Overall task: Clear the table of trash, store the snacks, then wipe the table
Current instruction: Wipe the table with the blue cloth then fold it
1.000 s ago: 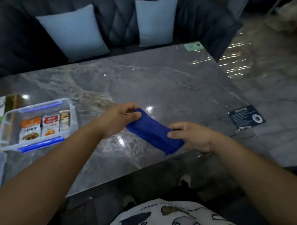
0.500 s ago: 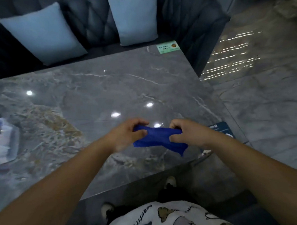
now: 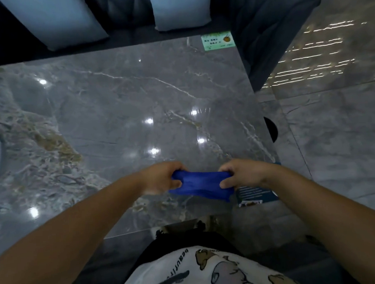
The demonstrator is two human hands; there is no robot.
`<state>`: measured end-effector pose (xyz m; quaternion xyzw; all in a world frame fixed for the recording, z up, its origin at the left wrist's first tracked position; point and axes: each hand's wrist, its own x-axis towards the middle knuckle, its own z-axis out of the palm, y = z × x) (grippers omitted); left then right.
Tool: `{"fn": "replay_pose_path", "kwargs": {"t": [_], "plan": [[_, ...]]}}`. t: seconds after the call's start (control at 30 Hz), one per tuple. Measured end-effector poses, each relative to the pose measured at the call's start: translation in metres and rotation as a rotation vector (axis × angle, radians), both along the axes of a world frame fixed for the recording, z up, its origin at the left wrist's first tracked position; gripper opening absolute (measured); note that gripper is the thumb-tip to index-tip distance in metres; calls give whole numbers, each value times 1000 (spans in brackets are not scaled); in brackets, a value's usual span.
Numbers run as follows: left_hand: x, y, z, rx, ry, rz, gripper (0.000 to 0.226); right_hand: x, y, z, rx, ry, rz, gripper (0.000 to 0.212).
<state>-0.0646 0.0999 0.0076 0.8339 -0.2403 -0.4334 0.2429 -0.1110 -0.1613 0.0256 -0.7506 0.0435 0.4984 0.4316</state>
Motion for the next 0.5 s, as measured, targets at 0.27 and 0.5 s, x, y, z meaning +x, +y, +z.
{"fn": "replay_pose_path", "kwargs": {"t": [0.27,0.5], "plan": [[71,-43,-17,8,-374,-47,27,67,-20,-20,-340,-525,42,16],[137,-56,-55,63,-688,72,28,139,-27,-69,-555,-1011,164,27]]}}
